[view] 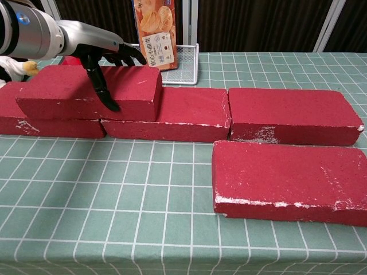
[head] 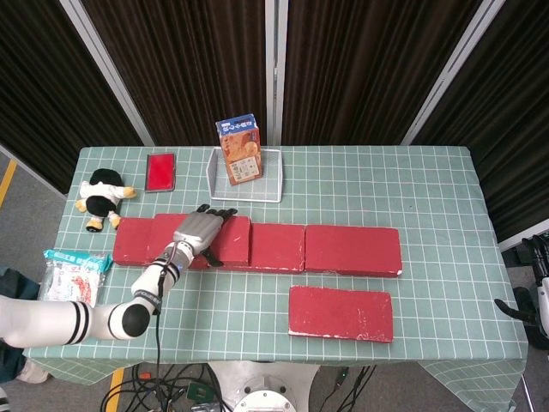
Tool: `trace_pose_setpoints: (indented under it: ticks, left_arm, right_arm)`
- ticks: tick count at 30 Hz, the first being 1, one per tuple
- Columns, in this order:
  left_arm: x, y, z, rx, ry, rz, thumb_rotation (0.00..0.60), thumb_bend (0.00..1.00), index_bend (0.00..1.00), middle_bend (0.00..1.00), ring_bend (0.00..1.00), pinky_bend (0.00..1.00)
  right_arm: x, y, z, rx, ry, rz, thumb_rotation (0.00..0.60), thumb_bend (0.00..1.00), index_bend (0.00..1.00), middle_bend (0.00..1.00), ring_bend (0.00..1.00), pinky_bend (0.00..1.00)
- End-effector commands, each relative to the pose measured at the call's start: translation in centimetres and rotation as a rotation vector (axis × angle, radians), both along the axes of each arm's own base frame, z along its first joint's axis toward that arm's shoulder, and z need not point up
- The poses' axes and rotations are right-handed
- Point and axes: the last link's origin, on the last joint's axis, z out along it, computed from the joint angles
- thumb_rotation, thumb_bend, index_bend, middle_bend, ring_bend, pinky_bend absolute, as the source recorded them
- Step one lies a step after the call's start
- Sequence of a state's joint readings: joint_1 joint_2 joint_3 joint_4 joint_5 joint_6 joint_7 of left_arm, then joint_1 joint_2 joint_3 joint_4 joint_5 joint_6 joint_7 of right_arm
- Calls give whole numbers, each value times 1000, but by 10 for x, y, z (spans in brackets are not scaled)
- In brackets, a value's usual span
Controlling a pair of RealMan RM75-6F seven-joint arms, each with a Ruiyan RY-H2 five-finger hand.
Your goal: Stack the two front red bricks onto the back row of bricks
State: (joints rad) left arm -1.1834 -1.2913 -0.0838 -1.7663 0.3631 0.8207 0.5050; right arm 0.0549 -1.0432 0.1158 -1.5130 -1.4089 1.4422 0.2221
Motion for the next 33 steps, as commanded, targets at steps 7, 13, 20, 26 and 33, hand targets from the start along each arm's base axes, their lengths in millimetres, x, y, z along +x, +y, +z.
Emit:
trace_pose_setpoints:
  ticks: [7, 13, 20, 26, 33]
  left_arm:
    - [-3, 1, -2, -1, 15, -5, 600, 174, 42, 175, 149, 0]
    - [-2, 0, -3, -7, 9, -2, 600, 168, 41, 107, 90, 0]
    - [0, 0, -2, -3, 9, -14, 600, 151, 40, 51, 31, 0]
    - [-1, -2, -1, -18, 14, -17, 600, 151, 41, 51, 31, 0]
    - [0, -3, 0, -24, 10, -13, 600, 151, 41, 52, 31, 0]
  right_arm:
    - [-2, -3, -3, 22, 3, -17, 600, 0, 0, 0, 0, 0]
    - [-2, -2, -3, 20, 3, -18, 600, 0, 0, 0, 0, 0]
    - [-3, -2, -3, 19, 1, -20, 600, 0, 0, 0, 0, 0]
    - [-3, -2, -3, 19, -1, -21, 600, 0, 0, 0, 0, 0]
    - [-3, -2, -3, 17, 0, -20, 600, 0, 0, 0, 0, 0]
